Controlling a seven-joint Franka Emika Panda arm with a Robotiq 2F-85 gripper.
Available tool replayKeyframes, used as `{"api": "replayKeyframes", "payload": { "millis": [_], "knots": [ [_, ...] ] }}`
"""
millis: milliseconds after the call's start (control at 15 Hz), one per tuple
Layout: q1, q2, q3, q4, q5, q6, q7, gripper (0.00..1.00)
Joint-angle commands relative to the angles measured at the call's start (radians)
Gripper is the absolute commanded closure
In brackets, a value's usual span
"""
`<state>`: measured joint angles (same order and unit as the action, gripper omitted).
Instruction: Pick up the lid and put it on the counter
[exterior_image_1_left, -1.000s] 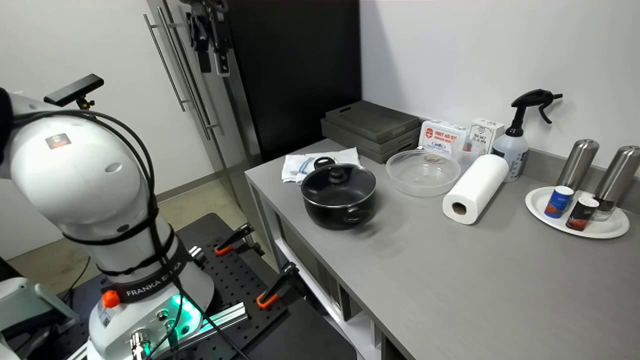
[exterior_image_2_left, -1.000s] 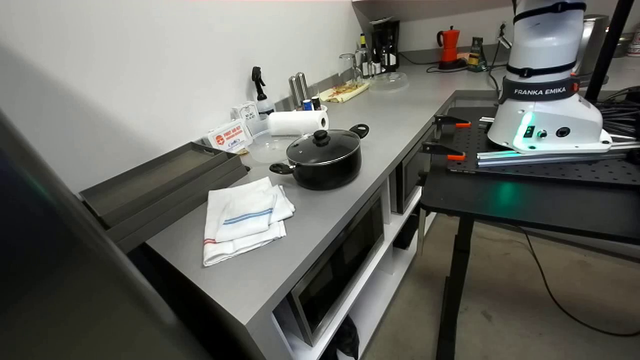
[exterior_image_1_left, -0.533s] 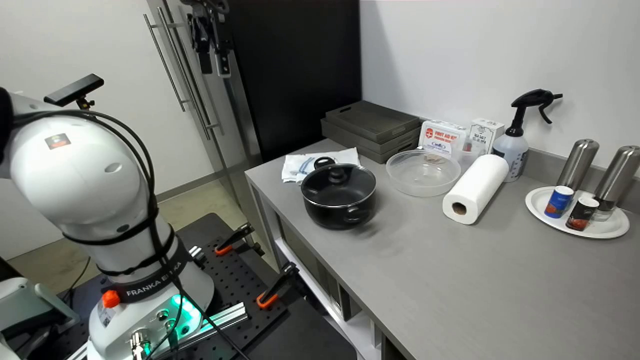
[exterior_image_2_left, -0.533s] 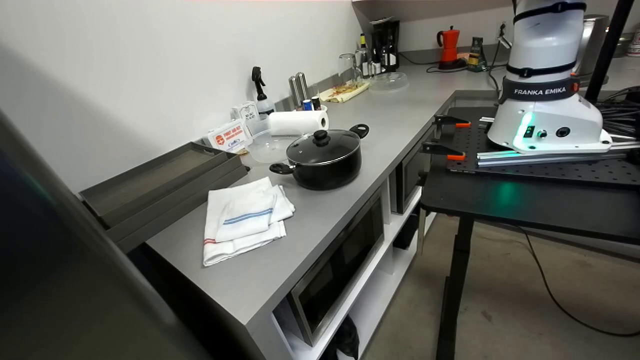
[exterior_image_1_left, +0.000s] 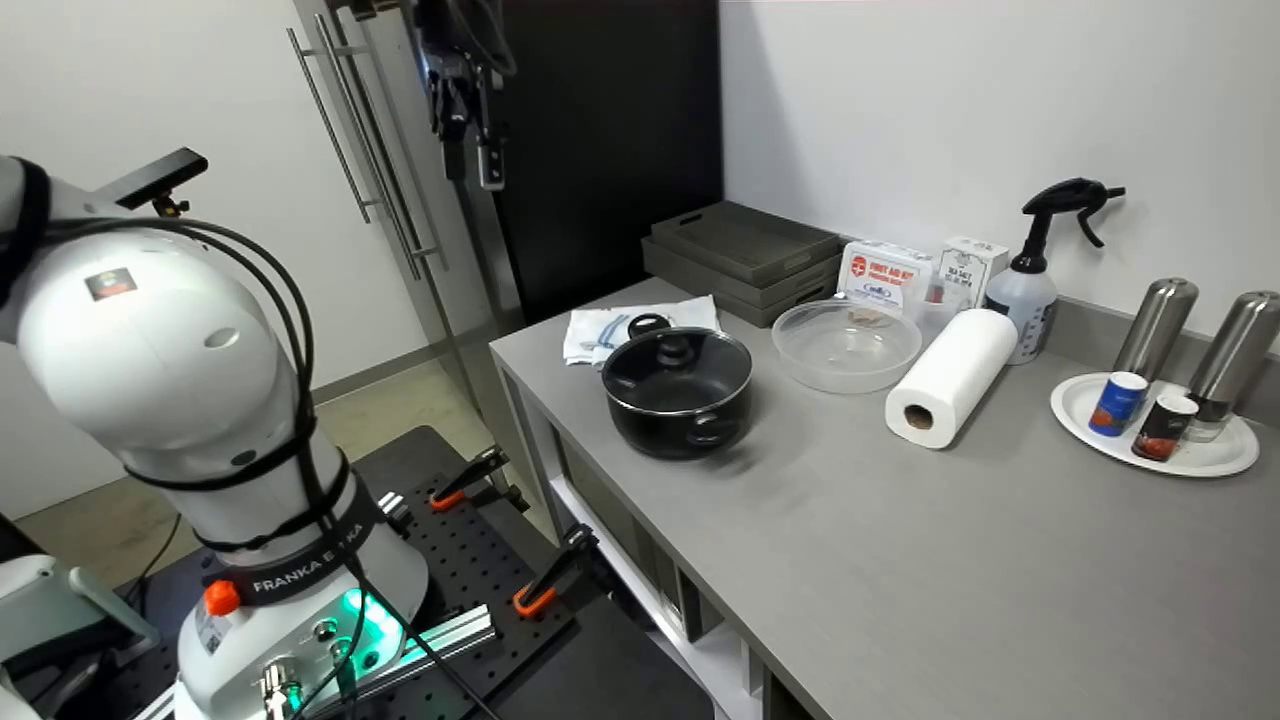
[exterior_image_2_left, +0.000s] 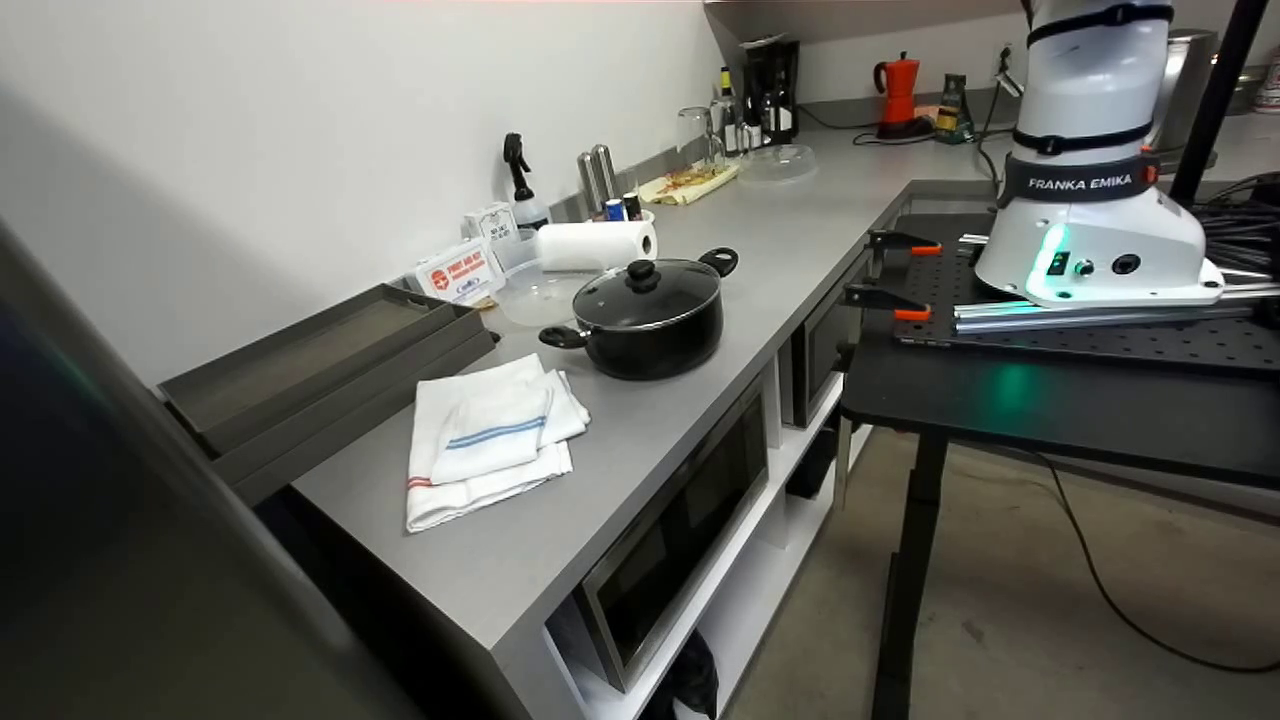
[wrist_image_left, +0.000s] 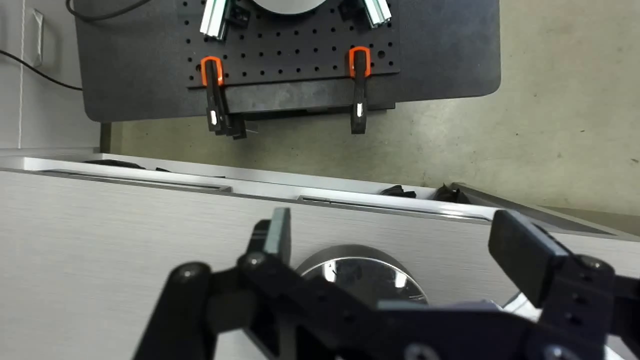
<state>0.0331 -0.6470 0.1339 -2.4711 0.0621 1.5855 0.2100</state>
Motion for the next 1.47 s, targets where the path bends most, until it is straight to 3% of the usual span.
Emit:
{"api": "replayKeyframes", "payload": {
  "millis": [0,933,1400],
  "knots": [
    [-0.001,0.123,0.01,0.056,-0.028,0.053,0.001,0.0],
    [0.014,0.577,-0.005,0.227,-0.095,0.434,-0.006,0.0],
    [0.018,0.745,-0.037,0.305,-0.143,0.55,0.001,0.0]
  ]
}}
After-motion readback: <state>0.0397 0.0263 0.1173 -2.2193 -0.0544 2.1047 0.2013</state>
